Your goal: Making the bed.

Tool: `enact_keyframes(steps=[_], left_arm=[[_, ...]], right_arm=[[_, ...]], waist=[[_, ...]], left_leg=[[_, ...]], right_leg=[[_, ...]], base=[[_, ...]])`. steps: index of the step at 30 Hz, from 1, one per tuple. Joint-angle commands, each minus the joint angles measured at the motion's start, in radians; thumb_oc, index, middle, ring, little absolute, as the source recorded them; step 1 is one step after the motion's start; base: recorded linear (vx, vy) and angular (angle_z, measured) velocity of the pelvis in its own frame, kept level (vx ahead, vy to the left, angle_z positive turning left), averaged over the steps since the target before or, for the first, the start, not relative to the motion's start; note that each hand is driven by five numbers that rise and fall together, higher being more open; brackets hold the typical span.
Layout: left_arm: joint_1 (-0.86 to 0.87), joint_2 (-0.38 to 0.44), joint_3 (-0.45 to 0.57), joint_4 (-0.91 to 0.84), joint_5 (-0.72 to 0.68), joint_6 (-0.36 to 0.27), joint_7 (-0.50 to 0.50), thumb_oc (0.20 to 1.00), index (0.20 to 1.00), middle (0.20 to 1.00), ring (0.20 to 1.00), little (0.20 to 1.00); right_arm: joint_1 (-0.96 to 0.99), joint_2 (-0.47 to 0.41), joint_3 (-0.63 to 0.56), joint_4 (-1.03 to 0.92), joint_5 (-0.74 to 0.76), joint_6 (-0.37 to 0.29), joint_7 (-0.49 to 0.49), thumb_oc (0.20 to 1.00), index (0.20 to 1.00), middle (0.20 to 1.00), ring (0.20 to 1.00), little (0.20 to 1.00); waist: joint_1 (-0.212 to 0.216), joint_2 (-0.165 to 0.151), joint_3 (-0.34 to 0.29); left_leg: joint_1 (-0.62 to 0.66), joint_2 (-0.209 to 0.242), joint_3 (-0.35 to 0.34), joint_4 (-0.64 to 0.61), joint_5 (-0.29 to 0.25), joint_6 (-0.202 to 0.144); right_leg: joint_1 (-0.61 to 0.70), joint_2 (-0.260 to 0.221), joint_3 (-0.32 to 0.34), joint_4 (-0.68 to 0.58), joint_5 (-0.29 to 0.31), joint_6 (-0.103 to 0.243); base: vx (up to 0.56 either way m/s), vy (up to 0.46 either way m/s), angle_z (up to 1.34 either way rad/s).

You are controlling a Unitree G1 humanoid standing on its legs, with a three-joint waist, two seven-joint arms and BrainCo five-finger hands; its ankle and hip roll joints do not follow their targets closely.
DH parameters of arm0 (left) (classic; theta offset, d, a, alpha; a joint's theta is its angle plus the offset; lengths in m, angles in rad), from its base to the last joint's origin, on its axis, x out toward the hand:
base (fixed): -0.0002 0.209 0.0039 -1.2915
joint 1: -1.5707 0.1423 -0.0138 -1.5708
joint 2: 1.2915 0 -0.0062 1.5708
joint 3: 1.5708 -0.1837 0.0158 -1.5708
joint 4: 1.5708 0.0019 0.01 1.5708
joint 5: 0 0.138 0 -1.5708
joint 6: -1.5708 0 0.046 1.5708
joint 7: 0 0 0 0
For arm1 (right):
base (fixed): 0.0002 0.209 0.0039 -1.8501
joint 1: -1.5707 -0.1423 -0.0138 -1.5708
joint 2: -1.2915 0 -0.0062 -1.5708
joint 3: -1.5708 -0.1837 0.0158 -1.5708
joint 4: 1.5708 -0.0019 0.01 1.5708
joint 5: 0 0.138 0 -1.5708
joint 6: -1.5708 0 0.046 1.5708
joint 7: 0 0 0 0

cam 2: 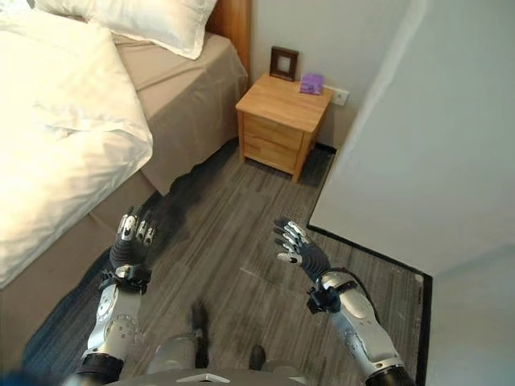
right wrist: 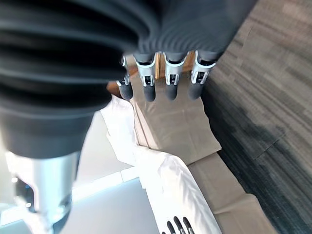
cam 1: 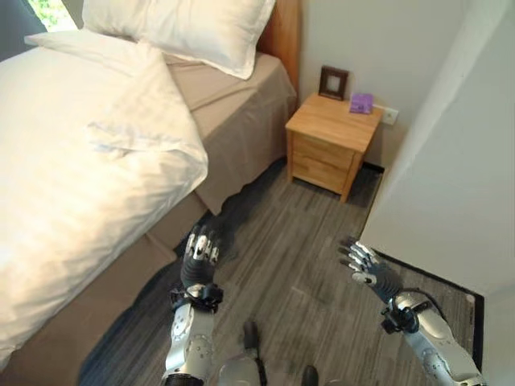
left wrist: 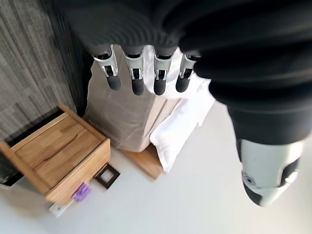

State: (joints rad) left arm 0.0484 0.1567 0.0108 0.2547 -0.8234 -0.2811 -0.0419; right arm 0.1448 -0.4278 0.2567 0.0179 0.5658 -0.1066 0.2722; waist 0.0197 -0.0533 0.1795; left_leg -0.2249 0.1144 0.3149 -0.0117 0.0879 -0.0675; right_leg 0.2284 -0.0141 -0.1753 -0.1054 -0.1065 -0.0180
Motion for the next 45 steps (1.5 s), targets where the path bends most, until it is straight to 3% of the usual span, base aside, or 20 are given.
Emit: enact_keyframes(steps=[1, 3, 6, 8, 9, 13, 15, 16, 18, 19, 21, 22, 23, 26, 29, 33, 35, 38, 40, 45], left_arm=[[-0.025, 0.025, 0.033, -0.053, 0.005, -0.066, 0.007, 1.000, 1.000, 1.000, 1.000, 1.000], [-0.012, 0.021, 0.031, -0.047, 0.018, -0.070, 0.006, 1.000, 1.000, 1.000, 1.000, 1.000], [-0.005, 0.038, 0.033, -0.049, 0.044, -0.066, 0.019, 1.000, 1.000, 1.000, 1.000, 1.000], [-0.002, 0.061, 0.039, -0.068, 0.068, -0.069, 0.039, 1.000, 1.000, 1.000, 1.000, 1.000], [-0.006, 0.082, 0.038, -0.089, 0.070, -0.064, 0.049, 1.000, 1.000, 1.000, 1.000, 1.000], [0.006, 0.106, 0.039, -0.093, 0.096, -0.052, 0.050, 1.000, 1.000, 1.000, 1.000, 1.000], [0.012, 0.119, 0.041, -0.108, 0.087, -0.043, 0.036, 1.000, 1.000, 1.000, 1.000, 1.000], [0.016, 0.122, 0.037, -0.111, 0.083, -0.040, 0.029, 1.000, 1.000, 1.000, 1.000, 1.000], [0.011, 0.121, 0.022, -0.087, 0.077, -0.038, 0.015, 1.000, 1.000, 1.000, 1.000, 1.000], [0.006, 0.123, 0.004, -0.080, 0.084, -0.038, 0.006, 1.000, 1.000, 1.000, 1.000, 1.000], [-0.005, 0.126, -0.013, -0.068, 0.096, -0.036, -0.001, 1.000, 1.000, 1.000, 1.000, 1.000], [-0.005, 0.125, -0.013, -0.068, 0.096, -0.036, 0.000, 1.000, 1.000, 1.000, 1.000, 1.000], [-0.005, 0.127, -0.026, -0.060, 0.106, -0.033, -0.007, 1.000, 1.000, 1.000, 1.000, 1.000], [0.000, 0.125, -0.033, -0.057, 0.111, -0.029, -0.010, 1.000, 1.000, 1.000, 1.000, 1.000], [0.016, 0.124, -0.033, -0.073, 0.105, -0.025, -0.009, 1.000, 1.000, 1.000, 1.000, 1.000], [0.030, 0.121, -0.014, -0.078, 0.105, -0.027, -0.009, 1.000, 1.000, 1.000, 1.000, 1.000], [0.030, 0.116, -0.002, -0.074, 0.099, -0.034, 0.000, 1.000, 1.000, 1.000, 1.000, 1.000], [-0.005, 0.087, -0.024, -0.074, 0.041, -0.037, -0.015, 1.000, 1.000, 1.000, 1.000, 1.000], [-0.006, 0.085, -0.028, -0.077, 0.038, -0.034, -0.021, 1.000, 1.000, 1.000, 1.000, 1.000], [0.009, 0.081, -0.040, -0.102, 0.054, -0.021, -0.018, 1.000, 1.000, 1.000, 1.000, 1.000]], right_arm=[[-0.022, -0.012, 0.014, -0.051, -0.011, -0.054, 0.018, 1.000, 1.000, 1.000, 1.000, 1.000], [-0.025, -0.015, 0.034, -0.055, -0.057, -0.045, 0.023, 1.000, 1.000, 1.000, 1.000, 1.000], [-0.039, -0.009, 0.045, -0.059, -0.073, -0.043, 0.023, 1.000, 1.000, 1.000, 1.000, 1.000], [-0.067, 0.022, 0.066, -0.049, -0.061, -0.045, 0.014, 1.000, 1.000, 1.000, 1.000, 1.000], [-0.114, 0.038, 0.093, -0.037, -0.076, -0.050, 0.006, 1.000, 1.000, 1.000, 1.000, 1.000], [-0.126, 0.044, 0.102, -0.044, -0.105, -0.044, 0.014, 1.000, 1.000, 1.000, 1.000, 1.000], [-0.110, 0.044, 0.082, -0.051, -0.101, -0.035, 0.011, 1.000, 1.000, 1.000, 1.000, 1.000], [-0.100, 0.042, 0.073, -0.052, -0.091, -0.034, 0.016, 1.000, 1.000, 1.000, 1.000, 1.000], [-0.077, 0.038, 0.060, -0.053, -0.081, -0.032, 0.020, 1.000, 1.000, 1.000, 1.000, 1.000], [-0.057, 0.036, 0.056, -0.056, -0.076, -0.031, 0.023, 1.000, 1.000, 1.000, 1.000, 1.000], [-0.034, 0.036, 0.054, -0.063, -0.082, -0.031, 0.023, 1.000, 1.000, 1.000, 1.000, 1.000], [-0.034, 0.036, 0.054, -0.063, -0.082, -0.031, 0.023, 1.000, 1.000, 1.000, 1.000, 1.000], [-0.012, 0.036, 0.048, -0.074, -0.092, -0.030, 0.028, 1.000, 1.000, 1.000, 1.000, 1.000], [-0.008, 0.034, 0.042, -0.073, -0.093, -0.029, 0.030, 1.000, 1.000, 1.000, 1.000, 1.000], [-0.021, 0.027, 0.043, -0.067, -0.089, -0.027, 0.031, 1.000, 1.000, 1.000, 1.000, 1.000], [-0.038, 0.016, 0.060, -0.054, -0.073, -0.030, 0.041, 1.000, 1.000, 1.000, 1.000, 1.000], [-0.058, -0.006, 0.069, -0.053, -0.079, -0.035, 0.039, 1.000, 1.000, 1.000, 1.000, 1.000], [-0.052, -0.056, 0.044, -0.049, -0.068, -0.045, 0.024, 1.000, 1.000, 1.000, 1.000, 1.000], [-0.032, -0.062, 0.019, -0.047, -0.064, -0.044, 0.017, 1.000, 1.000, 1.000, 1.000, 1.000], [0.020, -0.047, -0.026, -0.070, -0.054, -0.039, 0.007, 1.000, 1.000, 1.000, 1.000, 1.000]], waist=[[0.013, 0.009, -0.051], [0.011, 0.012, -0.088], [0.020, -0.017, -0.097], [0.042, -0.044, -0.094], [0.048, -0.047, -0.054], [0.017, -0.022, -0.002], [-0.008, -0.014, 0.013], [-0.018, -0.014, 0.013], [-0.039, -0.021, 0.011], [-0.056, -0.024, 0.011], [-0.060, -0.031, 0.005], [-0.063, -0.030, 0.006], [-0.067, -0.034, 0.000], [-0.073, -0.039, -0.002], [-0.066, -0.039, -0.006], [-0.056, -0.027, -0.015], [-0.055, -0.013, -0.017], [-0.070, -0.017, 0.013], [-0.085, -0.024, 0.008], [-0.095, -0.013, -0.010]], left_leg=[[0.034, 0.019, 0.051, -0.059, 0.192, -0.057], [0.035, 0.013, 0.097, -0.012, 0.161, -0.021], [0.017, -0.002, 0.100, 0.061, 0.110, 0.000], [0.040, -0.020, 0.123, 0.069, 0.051, 0.038], [0.099, -0.035, 0.124, 0.061, 0.007, 0.072], [0.210, -0.040, 0.080, 0.007, -0.021, 0.090], [0.283, -0.049, 0.035, -0.044, -0.033, 0.077], [0.292, -0.053, 0.008, -0.050, -0.040, 0.071], [0.311, -0.067, -0.053, -0.060, -0.053, 0.060], [0.321, -0.075, -0.100, -0.064, -0.068, 0.052], [0.328, -0.076, -0.142, -0.069, -0.073, 0.044], [0.329, -0.076, -0.145, -0.068, -0.074, 0.044], [0.340, -0.075, -0.192, -0.075, -0.081, 0.034], [0.346, -0.070, -0.235, -0.075, -0.088, 0.025], [0.358, -0.031, -0.283, -0.072, -0.089, -0.002], [0.357, 0.018, -0.303, -0.064, -0.081, -0.027], [0.319, 0.056, -0.324, -0.024, -0.047, -0.052], [0.212, 0.094, -0.250, 0.156, 0.059, -0.060], [0.203, 0.106, -0.156, 0.192, 0.069, -0.056], [0.188, 0.014, -0.103, 0.167, 0.035, -0.039]], right_leg=[[0.044, -0.019, 0.055, 0.018, 0.021, 0.111], [0.090, -0.046, 0.029, 0.018, -0.029, 0.122], [0.095, -0.101, 0.013, 0.089, -0.019, 0.144], [0.029, -0.144, 0.011, 0.289, 0.062, 0.177], [-0.116, -0.172, 0.014, 0.561, 0.204, 0.211], [-0.278, -0.188, 0.021, 0.716, 0.241, 0.208], [-0.329, -0.241, -0.025, 0.587, 0.233, 0.194], [-0.336, -0.226, -0.004, 0.521, 0.218, 0.191], [-0.338, -0.176, 0.095, 0.370, 0.210, 0.198], [-0.336, -0.159, 0.191, 0.276, 0.204, 0.209], [-0.334, -0.174, 0.251, 0.209, 0.236, 0.229], [-0.330, -0.175, 0.247, 0.206, 0.236, 0.229], [-0.340, -0.192, 0.282, 0.161, 0.264, 0.243], [-0.336, -0.202, 0.296, 0.138, 0.284, 0.255], [-0.319, -0.186, 0.307, 0.122, 0.266, 0.257], [-0.292, -0.153, 0.274, 0.117, 0.194, 0.226], [-0.282, -0.121, 0.256, 0.126, 0.166, 0.197], [-0.211, -0.113, 0.160, 0.114, 0.144, 0.141], [-0.185, -0.102, 0.133, 0.106, 0.132, 0.120], [-0.155, -0.076, 0.100, 0.091, 0.123, 0.107]], base=[[0.26, 0.099, 0.12], [0.51, 0.198, 0.05], [0.34, 0.129, 0.09], [0.34, 0.228, 0.37], [0.26, 0.219, 0.08], [0.31, 0.162, 0.36], [0.42, -0.011, 0.46], [0.47, -0.062, 0.58], [0.33, -0.101, 0.95], [0.30, -0.118, 1.25], [0.21, -0.116, 0.98], [0.25, -0.182, 1.10], [0.26, -0.193, 1.29], [0.20, -0.195, 0.67], [0.20, -0.329, 0.33], [0.08, -0.300, 0.36], [0.03, -0.288, 0.26], [-0.03, -0.439, 0.62], [0.01, -0.289, 1.10], [0.01, -0.132, 0.36]])
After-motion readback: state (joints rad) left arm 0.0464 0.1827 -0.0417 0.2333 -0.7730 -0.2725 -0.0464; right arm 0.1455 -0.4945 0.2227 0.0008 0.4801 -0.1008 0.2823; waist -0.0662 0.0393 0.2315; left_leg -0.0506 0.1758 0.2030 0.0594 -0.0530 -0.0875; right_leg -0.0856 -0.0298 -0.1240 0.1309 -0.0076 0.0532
